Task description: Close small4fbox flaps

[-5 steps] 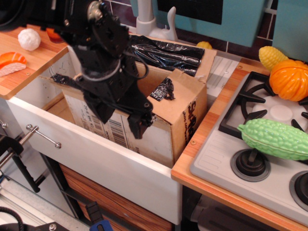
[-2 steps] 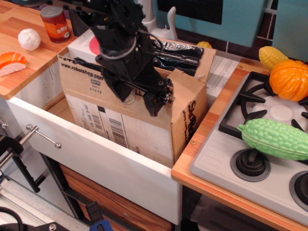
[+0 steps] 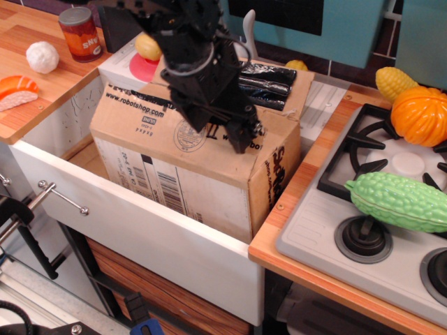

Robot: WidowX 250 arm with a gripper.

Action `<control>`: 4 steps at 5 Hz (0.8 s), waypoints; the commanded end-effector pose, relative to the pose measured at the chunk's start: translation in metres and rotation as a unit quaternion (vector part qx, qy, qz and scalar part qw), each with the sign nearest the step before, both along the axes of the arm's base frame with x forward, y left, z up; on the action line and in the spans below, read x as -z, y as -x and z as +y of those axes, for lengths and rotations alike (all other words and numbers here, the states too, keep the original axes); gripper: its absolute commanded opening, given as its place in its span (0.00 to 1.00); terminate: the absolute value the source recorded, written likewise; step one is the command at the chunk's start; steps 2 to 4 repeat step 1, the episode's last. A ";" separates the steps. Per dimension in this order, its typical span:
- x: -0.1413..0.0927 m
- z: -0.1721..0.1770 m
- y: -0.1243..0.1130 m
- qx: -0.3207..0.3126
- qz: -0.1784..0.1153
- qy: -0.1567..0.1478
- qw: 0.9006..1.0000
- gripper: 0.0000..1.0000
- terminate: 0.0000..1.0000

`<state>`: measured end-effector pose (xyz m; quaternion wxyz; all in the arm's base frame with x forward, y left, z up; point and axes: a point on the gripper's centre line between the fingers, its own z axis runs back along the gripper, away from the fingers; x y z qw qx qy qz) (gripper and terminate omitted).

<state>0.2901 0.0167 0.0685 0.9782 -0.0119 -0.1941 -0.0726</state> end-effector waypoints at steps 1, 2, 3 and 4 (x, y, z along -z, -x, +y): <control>0.003 -0.002 -0.021 0.011 -0.016 0.013 1.000 1.00 1.00; 0.003 -0.002 -0.021 0.011 -0.016 0.013 1.000 1.00 1.00; 0.003 -0.002 -0.021 0.011 -0.016 0.013 1.000 1.00 1.00; 0.003 -0.002 -0.021 0.011 -0.016 0.013 1.000 1.00 1.00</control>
